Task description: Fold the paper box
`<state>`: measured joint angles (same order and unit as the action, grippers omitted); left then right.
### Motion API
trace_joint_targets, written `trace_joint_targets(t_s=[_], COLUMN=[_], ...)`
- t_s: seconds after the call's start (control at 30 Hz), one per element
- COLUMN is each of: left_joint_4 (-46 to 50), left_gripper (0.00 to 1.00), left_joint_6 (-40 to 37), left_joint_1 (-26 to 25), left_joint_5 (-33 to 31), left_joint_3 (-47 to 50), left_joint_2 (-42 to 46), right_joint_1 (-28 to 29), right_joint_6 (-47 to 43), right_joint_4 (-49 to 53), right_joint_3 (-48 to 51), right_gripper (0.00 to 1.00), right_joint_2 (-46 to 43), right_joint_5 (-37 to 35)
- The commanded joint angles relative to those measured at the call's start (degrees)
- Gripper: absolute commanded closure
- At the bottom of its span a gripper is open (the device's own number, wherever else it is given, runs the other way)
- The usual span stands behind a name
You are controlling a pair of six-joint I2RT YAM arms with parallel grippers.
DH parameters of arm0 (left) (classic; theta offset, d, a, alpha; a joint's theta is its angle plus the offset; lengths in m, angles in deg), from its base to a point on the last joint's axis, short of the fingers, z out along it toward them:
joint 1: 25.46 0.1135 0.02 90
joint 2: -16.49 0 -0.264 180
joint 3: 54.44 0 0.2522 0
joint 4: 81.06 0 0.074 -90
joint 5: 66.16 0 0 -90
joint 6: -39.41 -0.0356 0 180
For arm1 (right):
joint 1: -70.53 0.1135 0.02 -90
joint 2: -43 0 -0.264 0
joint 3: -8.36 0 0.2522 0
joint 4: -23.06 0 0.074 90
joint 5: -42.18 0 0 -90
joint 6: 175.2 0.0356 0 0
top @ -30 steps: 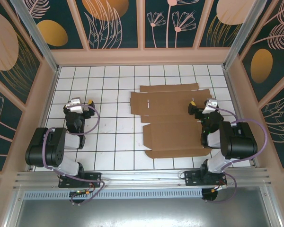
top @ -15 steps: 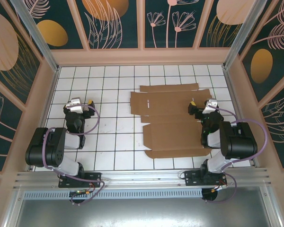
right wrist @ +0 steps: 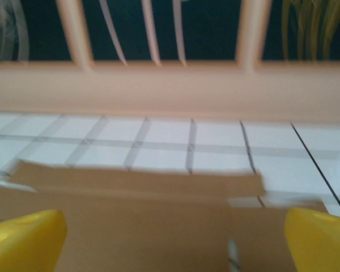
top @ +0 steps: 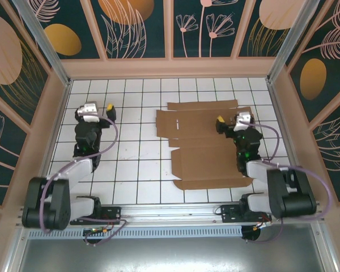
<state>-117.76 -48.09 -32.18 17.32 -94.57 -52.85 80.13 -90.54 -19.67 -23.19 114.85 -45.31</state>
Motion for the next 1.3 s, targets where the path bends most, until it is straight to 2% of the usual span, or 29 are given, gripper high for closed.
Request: trace_joint_targets(t_s=[0.0,0.07,0.1,0.13,0.17,0.2,0.23,0.27,0.3,0.37,0.47,0.5,0.57,0.63,0.7,0.77,0.87,0.9,0.93,1.0,1.07,1.1,1.13,1.17,1.27], left_joint_4=[10.0,17.9,23.1,27.5,31.0,37.4,46.3,52.9,56.4,55.5,49.8,49.7,52.8,56.2,58.0,58.5,57.3,56.9,56.2,53.3,54.6,55.8,56.8,56.8,57.5], left_gripper=[0.01,0.01,0.01,0.01,0.01,0.01,0.01,0.01,0.01,0.01,0.01,0.01,0.01,0.01,0.01,0.01,0.04,0.11,0.24,0.63,0.93,1.0,1.0,1.0,1.0], left_joint_6=[-1.6,-2.5,-2.8,-0.6,6.6,17.8,25.5,29.7,31.3,34.9,38.3,39.3,39.3,36.6,34.7,33.5,30.8,30.2,30.2,30.4,30.1,29.5,28.7,28.2,27.8], left_joint_1=[-7.9,-15.2,-18.8,-21.0,-21.4,-21.4,-21.4,-21.4,-21.4,-21.4,-21.4,-21.5,-23.0,-28.1,-32.7,-36.2,-40.7,-42.6,-43.6,-44.3,-44.3,-44.3,-44.3,-44.3,-44.3], left_joint_5=[1.0,-0.8,-3.0,-5.9,-6.8,-9.7,-12.3,-13.9,-13.5,-11.3,-0.8,2.3,4.0,-0.4,-1.5,1.1,5.9,6.0,7.5,13.7,14.3,13.9,14.0,15.3,18.9], left_joint_3=[-7.3,-12.6,-15.4,-17.8,-19.7,-22.9,-26.8,-28.9,-31.1,-27.8,-21.7,-21.2,-22.7,-24.9,-27.5,-31.0,-35.8,-37.2,-38.4,-40.0,-42.5,-43.9,-45.0,-45.7,-47.1], left_joint_2=[5.6,7.6,8.5,9.3,9.9,10.5,10.5,10.2,10.2,11.3,12.3,10.7,4.6,-2.8,-9.7,-16.8,-26.6,-29.8,-32.6,-37.3,-41.2,-42.7,-44.0,-45.2,-49.2], right_joint_1=[8.2,14.2,18.1,21.3,24.1,24.7,24.0,23.3,23.1,22.1,15.1,11.9,7.6,6.9,7.0,7.5,8.1,8.3,8.3,8.2,7.6,6.9,5.6,3.5,-0.9], right_joint_6=[-2.4,1.2,4.9,9.2,11.8,14.2,17.1,18.0,21.6,26.9,36.3,39.1,41.3,40.5,39.8,38.5,38.2,38.9,39.5,40.7,40.9,41.8,42.0,42.1,41.9], right_joint_4=[11.9,20.2,25.5,33.4,41.7,50.7,59.0,64.2,67.2,64.2,64.3,64.2,64.5,64.8,64.9,67.1,72.4,73.7,74.4,74.1,72.4,72.3,71.4,69.8,66.9], right_joint_3=[-7.3,-12.4,-15.8,-19.4,-23.5,-28.1,-32.7,-35.9,-37.1,-33.1,-28.5,-26.3,-22.3,-18.4,-15.5,-14.2,-13.7,-13.3,-13.0,-11.8,-10.9,-10.6,-10.0,-9.2,-7.8], right_gripper=[0.01,0.01,0.01,0.01,0.01,0.01,0.01,0.01,0.01,0.01,0.01,0.01,0.01,0.01,0.01,0.01,0.14,0.19,0.27,0.47,0.62,0.72,0.88,1.0,1.0], right_joint_2=[-9.5,-13.7,-15.5,-16.8,-17.7,-17.8,-17.8,-17.9,-18.7,-21.7,-25.2,-26.4,-28.8,-30.9,-31.8,-30.9,-26.2,-24.7,-23.5,-21.1,-18.7,-17.4,-16.6,-15.8,-12.2], right_joint_5=[-7.2,-13.2,-20.7,-29.1,-30.1,-26.0,-19.6,-14.6,-12.5,-4.1,4.8,7.6,10.3,8.6,6.8,3.9,-3.0,-6.5,-8.6,-11.3,-10.9,-11.7,-10.8,-8.8,-4.9])
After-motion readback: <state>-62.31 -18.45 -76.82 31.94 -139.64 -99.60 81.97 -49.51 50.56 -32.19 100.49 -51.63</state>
